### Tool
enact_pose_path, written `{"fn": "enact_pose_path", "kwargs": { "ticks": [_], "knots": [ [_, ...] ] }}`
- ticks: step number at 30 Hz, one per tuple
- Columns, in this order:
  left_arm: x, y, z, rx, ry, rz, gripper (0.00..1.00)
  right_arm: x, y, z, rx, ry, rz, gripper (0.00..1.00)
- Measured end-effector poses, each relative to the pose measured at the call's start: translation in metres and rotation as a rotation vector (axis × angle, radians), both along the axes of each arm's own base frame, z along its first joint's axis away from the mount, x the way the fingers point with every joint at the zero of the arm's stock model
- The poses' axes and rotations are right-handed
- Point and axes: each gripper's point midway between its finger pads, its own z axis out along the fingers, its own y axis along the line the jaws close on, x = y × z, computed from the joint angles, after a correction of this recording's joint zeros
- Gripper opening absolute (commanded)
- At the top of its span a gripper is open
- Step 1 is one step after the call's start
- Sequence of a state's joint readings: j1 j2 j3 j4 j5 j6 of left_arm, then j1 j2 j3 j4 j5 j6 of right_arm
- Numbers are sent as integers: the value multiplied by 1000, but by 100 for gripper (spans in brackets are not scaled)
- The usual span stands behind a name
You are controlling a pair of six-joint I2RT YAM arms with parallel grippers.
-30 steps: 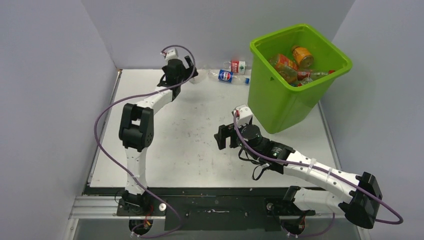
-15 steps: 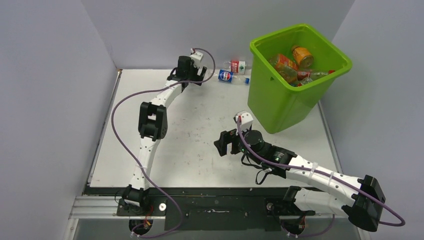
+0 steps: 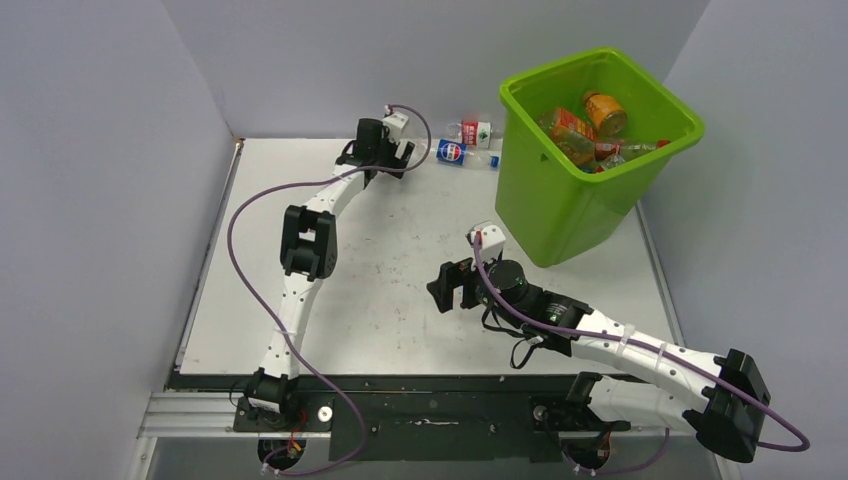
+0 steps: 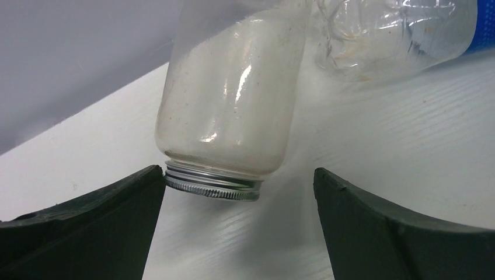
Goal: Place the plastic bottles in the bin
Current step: Pick up the plastic bottle from the corner of the board.
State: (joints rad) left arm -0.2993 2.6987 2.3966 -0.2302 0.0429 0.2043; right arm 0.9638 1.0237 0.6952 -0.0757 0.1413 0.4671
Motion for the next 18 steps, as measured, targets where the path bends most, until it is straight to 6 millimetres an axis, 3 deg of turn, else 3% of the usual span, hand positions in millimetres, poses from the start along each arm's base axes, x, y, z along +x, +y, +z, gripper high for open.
{"fn": "enact_pose_path", "kwargs": {
  "ticks": [3, 5, 6, 11, 18],
  "knots": [
    [3, 1, 4, -6, -14, 2, 81, 0, 0, -1, 0, 3, -1, 90],
    [5, 0, 7, -12, -25, -2, 58, 0, 0, -2, -4, 5, -1, 89],
    [6, 0, 9, -15, -31, -2, 52, 0, 0, -3, -5, 6, -2, 90],
    [5, -6, 10, -16, -36, -16, 44, 2, 0, -5, -12, 8, -9, 90],
    [3, -10, 9, -42, -63, -11, 23, 2, -1, -5, -10, 10, -17, 90]
  ]
}}
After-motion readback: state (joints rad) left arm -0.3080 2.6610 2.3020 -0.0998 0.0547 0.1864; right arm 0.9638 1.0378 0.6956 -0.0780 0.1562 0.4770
